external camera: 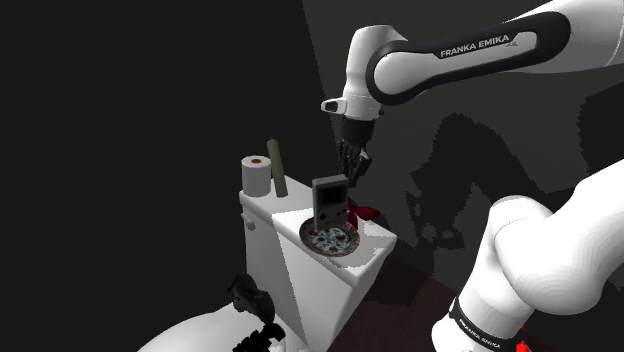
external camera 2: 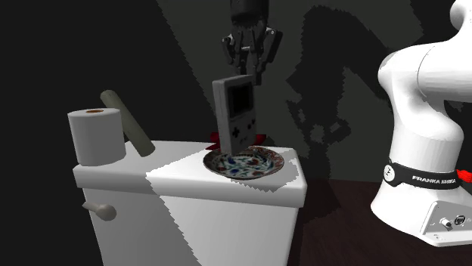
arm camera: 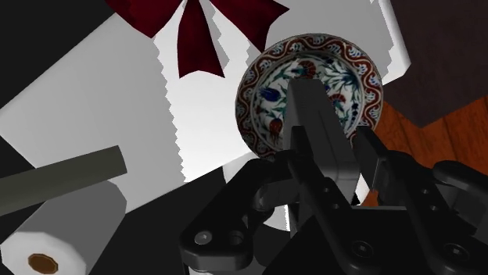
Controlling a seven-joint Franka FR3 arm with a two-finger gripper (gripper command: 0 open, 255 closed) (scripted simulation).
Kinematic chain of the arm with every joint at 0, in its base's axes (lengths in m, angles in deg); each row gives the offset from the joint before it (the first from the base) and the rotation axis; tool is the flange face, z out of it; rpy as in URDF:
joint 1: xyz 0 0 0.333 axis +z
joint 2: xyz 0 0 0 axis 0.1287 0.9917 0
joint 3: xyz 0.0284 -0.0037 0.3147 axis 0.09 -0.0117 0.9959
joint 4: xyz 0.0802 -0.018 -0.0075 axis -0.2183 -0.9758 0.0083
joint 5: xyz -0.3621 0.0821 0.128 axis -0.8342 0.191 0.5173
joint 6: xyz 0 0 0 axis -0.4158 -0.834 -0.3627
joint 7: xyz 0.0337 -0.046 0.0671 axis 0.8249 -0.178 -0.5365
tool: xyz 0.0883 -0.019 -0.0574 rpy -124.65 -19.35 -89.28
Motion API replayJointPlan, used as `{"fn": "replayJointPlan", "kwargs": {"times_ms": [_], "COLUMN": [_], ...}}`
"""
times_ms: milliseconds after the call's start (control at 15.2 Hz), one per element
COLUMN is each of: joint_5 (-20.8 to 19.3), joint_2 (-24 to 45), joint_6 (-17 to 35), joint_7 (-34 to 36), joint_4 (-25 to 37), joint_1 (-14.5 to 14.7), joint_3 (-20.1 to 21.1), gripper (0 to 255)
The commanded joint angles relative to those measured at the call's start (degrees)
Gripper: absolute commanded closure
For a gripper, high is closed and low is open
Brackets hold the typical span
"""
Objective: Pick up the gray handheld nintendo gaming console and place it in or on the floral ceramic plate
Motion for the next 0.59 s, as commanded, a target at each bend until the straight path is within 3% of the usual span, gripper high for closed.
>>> {"fn": "replayJointPlan", "kwargs": {"times_ms": [0, 528], "joint_5": [-0.07, -0.31], "joint_2": [0.53, 1.95], "joint_6": [1.67, 6.74], "joint_7": [-0.04, -0.09], "joint_4": [-1.08, -4.73], "joint_1": [-0.01, -0.07], "joint_3": [-0.18, -0.68], "gripper": [255, 255]}}
